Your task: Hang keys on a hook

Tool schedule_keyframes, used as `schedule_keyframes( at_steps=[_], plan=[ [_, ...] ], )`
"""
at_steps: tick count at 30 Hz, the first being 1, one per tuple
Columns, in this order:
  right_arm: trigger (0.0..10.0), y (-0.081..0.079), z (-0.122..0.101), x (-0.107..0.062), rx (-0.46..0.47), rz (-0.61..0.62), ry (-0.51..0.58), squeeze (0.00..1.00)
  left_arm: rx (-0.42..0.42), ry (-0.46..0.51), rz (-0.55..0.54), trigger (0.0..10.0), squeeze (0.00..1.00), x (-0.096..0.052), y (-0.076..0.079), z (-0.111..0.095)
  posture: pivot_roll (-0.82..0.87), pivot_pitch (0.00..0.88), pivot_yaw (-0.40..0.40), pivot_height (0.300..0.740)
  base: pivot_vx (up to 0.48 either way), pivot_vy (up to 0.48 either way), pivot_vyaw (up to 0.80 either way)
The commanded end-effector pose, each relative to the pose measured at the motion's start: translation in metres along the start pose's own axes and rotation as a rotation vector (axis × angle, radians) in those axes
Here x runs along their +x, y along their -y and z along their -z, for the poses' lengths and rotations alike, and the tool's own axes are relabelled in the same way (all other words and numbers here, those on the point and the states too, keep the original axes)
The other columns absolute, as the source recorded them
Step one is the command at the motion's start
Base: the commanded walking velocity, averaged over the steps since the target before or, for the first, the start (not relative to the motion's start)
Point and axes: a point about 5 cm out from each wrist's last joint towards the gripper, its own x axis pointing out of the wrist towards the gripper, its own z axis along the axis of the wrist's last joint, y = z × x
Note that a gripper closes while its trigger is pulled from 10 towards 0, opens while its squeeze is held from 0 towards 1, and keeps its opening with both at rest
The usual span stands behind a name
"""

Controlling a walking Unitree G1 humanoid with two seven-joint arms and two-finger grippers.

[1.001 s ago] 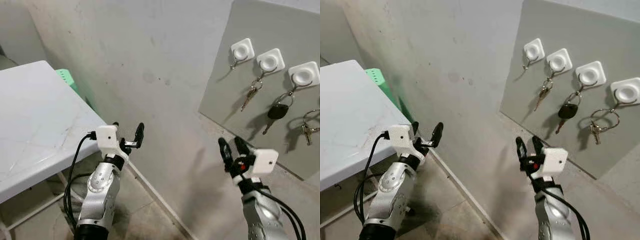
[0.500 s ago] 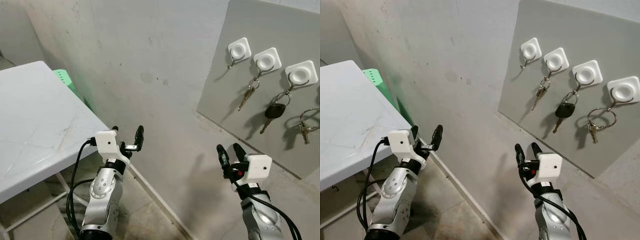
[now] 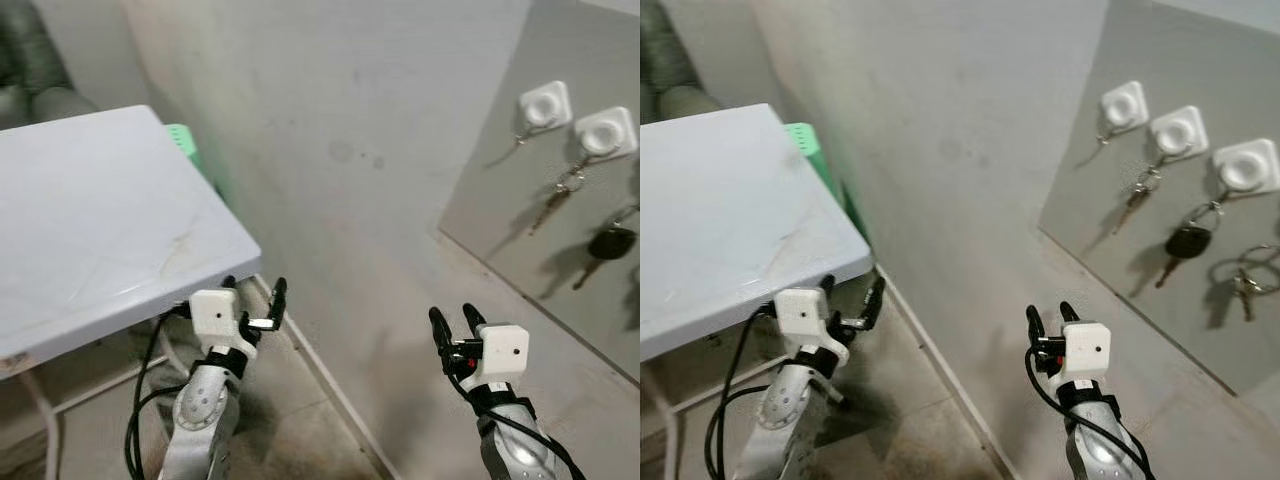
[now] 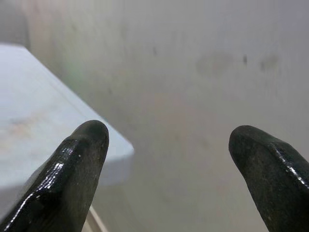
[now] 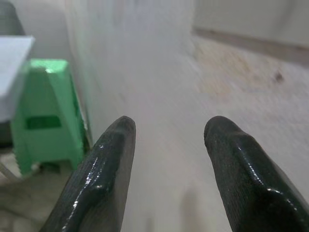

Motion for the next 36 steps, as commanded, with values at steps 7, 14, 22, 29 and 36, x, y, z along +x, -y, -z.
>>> schedule_keyframes(
  at_steps=[7, 14, 22, 29, 36],
  plan=[
    [10.0, -0.003, -0.010, -0.009, 0.049, 0.015, 0.013, 0.00, -0.013, -0.037, -0.002, 10.0, 0.00, -0.017, 0.002, 0.008, 0.00, 0.019, -0.055, 0.740, 0.000, 0.000, 0.80],
    [10.0, -0.004, -0.011, -0.005, 0.038, -0.001, 0.014, 0.00, -0.001, -0.020, -0.002, 10.0, 0.00, -0.007, -0.002, 0.002, 0.01, 0.007, -0.056, 0.740, 0.000, 0.000, 0.80],
    [10.0, -0.003, -0.014, 0.000, 0.030, -0.012, 0.022, 0.00, -0.037, -0.021, -0.015, 10.0, 0.00, -0.001, -0.005, 0.000, 0.01, 0.005, -0.057, 0.740, 0.000, 0.152, 0.80],
    [10.0, -0.002, -0.014, 0.000, 0.028, -0.012, 0.018, 0.00, -0.021, -0.019, -0.021, 10.0, 0.00, -0.001, -0.002, 0.000, 0.01, 0.010, -0.059, 0.740, 0.000, 0.170, 0.80],
    [10.0, 0.000, -0.015, 0.001, 0.023, -0.010, 0.016, 0.00, -0.020, -0.026, -0.033, 10.0, 0.00, 0.000, -0.002, 0.001, 0.01, 0.014, -0.060, 0.740, 0.000, 0.000, 0.80]
  ],
)
